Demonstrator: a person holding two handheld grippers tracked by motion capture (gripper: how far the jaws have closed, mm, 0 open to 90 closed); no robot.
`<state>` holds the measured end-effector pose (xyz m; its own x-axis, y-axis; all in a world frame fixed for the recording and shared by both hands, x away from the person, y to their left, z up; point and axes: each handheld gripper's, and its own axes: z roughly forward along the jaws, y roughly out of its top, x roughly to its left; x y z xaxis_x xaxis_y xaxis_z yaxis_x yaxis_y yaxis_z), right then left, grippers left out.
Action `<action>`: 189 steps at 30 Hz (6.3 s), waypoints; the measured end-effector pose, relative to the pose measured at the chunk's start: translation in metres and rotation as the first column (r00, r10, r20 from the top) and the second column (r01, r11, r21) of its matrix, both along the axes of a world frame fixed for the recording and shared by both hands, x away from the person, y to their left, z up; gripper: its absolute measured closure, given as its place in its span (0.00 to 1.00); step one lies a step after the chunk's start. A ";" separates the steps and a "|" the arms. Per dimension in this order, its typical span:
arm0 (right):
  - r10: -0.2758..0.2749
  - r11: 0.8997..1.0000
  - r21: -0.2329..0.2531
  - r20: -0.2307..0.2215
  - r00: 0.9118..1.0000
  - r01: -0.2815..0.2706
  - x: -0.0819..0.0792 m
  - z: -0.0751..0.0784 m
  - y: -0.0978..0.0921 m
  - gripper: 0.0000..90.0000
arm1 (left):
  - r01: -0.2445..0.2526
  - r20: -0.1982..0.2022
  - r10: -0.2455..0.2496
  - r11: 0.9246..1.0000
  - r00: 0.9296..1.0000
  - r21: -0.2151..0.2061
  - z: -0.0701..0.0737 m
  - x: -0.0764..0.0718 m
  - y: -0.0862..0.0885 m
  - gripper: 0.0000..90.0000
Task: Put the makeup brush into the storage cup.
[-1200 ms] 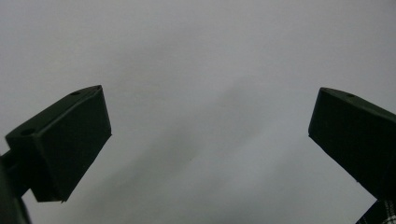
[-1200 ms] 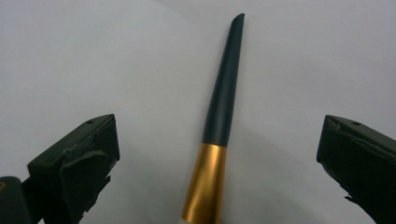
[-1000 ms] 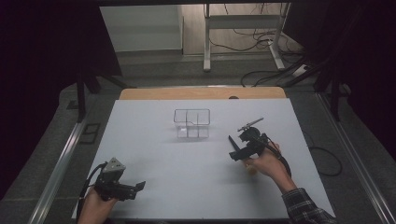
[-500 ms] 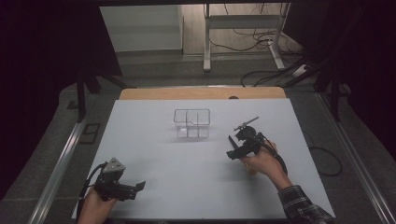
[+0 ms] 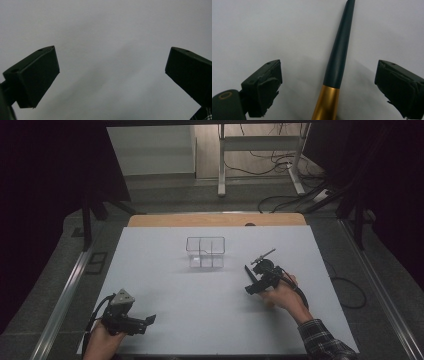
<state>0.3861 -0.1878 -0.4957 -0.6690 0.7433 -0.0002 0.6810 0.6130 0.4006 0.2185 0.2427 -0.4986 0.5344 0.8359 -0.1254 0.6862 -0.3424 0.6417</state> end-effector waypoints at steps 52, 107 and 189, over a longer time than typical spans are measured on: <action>0.095 0.994 -0.047 -0.030 0.995 -0.096 -0.009 0.018 -0.002 0.82 | 0.046 0.111 -0.039 0.997 0.993 -0.059 0.008 -0.005 0.000 0.02; 0.235 0.972 0.026 0.000 0.972 -0.235 -0.034 0.051 0.016 0.82 | 0.202 0.058 -0.201 0.979 0.978 -0.002 0.020 0.039 -0.063 0.00; 0.436 0.900 0.044 -0.119 0.892 -0.434 -0.059 0.052 0.057 0.82 | 0.510 0.068 -0.531 0.837 0.844 0.199 0.010 0.094 -0.188 0.11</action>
